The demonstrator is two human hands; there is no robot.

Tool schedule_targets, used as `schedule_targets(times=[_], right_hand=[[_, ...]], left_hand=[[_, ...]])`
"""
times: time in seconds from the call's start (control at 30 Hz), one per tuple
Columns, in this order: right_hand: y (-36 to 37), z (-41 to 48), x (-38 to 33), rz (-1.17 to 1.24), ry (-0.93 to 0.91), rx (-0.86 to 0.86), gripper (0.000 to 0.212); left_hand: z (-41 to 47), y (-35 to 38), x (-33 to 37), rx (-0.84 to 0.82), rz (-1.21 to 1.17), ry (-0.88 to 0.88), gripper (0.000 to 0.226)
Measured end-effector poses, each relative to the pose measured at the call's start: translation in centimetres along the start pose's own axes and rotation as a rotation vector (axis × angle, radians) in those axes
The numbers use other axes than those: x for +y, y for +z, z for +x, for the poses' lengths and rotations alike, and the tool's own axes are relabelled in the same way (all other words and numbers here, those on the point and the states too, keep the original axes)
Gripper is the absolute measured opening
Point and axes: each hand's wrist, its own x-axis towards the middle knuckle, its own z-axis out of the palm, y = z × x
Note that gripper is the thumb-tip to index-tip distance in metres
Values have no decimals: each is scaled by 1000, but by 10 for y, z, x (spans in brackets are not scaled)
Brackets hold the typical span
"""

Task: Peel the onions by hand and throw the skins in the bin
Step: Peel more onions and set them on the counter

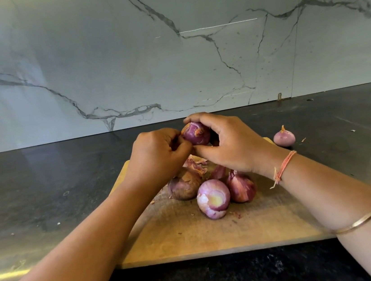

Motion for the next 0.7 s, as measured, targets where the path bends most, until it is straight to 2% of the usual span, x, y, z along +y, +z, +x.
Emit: schedule_targets(times=[0.13,0.2,0.47,0.7], right_hand=[[-2,0,-1,157,49,-16,42],[-3,0,0,218,64,-13,41],[-4,2,2,471,114,41,39],[-2,1,3,434,106,25,41]], left_hand=[[1,-1,-4,45,-15,21,28],[1,-1,-2,57,-41,7,23],[4,1,-3,43,-162,-181,23],[-2,-2,5,28,-300,-117,19]])
